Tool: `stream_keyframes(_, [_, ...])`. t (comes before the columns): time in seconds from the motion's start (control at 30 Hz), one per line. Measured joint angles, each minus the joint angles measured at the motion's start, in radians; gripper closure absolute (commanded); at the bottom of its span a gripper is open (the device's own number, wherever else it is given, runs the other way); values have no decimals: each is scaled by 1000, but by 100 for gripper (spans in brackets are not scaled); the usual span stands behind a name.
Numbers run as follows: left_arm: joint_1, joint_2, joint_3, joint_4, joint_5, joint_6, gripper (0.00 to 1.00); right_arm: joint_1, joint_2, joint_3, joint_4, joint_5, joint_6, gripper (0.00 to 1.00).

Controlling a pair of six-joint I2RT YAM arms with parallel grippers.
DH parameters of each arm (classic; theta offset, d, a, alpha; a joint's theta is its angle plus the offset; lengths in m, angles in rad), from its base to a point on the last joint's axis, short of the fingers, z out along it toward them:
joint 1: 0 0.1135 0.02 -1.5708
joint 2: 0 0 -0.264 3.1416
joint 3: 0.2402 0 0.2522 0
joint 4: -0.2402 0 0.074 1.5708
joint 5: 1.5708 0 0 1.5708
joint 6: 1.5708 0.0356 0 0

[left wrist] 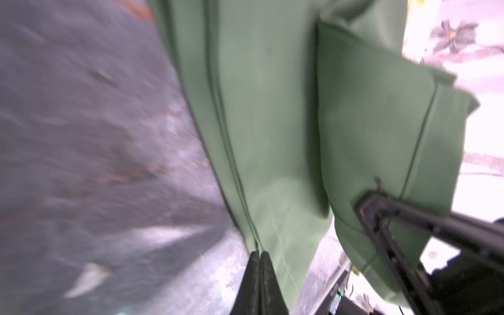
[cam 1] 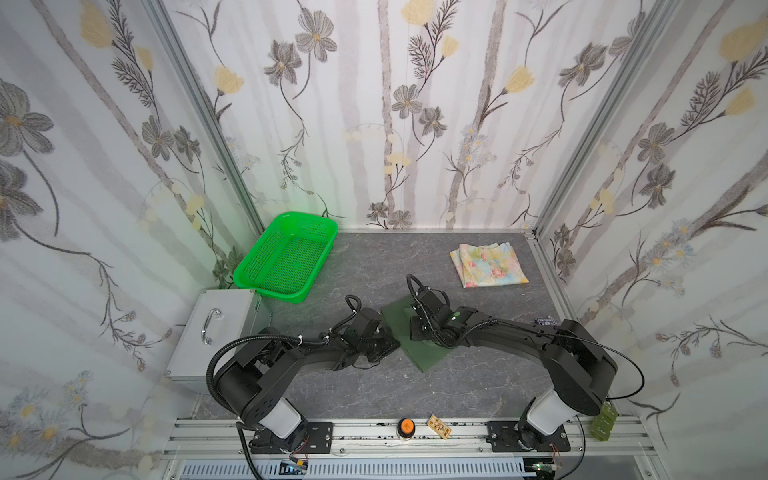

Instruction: Fold and stack the skirts

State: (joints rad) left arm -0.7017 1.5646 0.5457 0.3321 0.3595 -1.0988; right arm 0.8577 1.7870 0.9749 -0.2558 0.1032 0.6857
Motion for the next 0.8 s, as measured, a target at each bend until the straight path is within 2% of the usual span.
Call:
stream_keyframes(0.2, [58, 31, 41, -18, -27, 27, 100, 5, 0, 2, 4, 0, -14, 100])
stream_keyframes(0.57, [63, 81, 66, -37, -30, 76, 100, 26, 61, 63, -1, 0, -17, 100])
stream_keyframes(0.63, [63, 89, 65, -29, -27, 77, 100, 28, 73, 73, -4, -1, -16, 94])
stream_keyframes(0.67, [63, 92, 64, -24, -24, 79, 100, 31, 78, 78, -6, -2, -16, 89])
stream_keyframes(0.73, [64, 98, 64, -13, -21, 83, 100, 32, 86, 89, -10, -1, -13, 71])
stream_keyframes(0.8, [64, 100, 63, -5, -21, 86, 100, 38, 90, 98, -11, -8, -13, 65])
